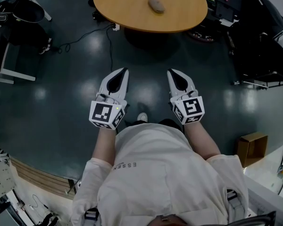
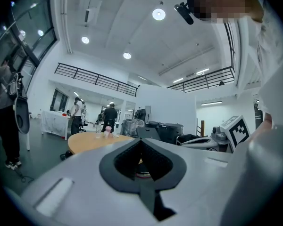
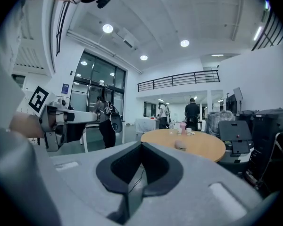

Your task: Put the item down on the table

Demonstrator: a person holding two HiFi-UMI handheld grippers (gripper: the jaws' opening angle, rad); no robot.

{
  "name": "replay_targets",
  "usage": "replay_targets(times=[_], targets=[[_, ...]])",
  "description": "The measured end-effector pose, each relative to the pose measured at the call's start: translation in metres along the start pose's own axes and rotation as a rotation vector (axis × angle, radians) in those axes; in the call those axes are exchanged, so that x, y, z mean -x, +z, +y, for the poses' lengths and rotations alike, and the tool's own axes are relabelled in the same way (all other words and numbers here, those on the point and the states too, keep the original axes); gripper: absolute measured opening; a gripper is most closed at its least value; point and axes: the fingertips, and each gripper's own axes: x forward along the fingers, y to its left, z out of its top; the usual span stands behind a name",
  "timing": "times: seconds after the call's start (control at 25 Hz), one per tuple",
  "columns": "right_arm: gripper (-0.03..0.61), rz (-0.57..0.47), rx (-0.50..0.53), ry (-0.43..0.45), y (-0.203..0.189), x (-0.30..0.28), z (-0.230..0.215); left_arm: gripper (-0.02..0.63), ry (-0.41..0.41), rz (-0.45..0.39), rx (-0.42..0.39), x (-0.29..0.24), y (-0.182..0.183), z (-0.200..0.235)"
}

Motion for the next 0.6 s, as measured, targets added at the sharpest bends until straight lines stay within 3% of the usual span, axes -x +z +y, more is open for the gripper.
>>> replay_targets(times=[0.6], targets=[[-0.009,0.032,-0.048,0.020,-0.0095,-0.0029,0.0103,0.009,-0.027,-0.017,0.016,0.0063,0.0010,-0.0065]])
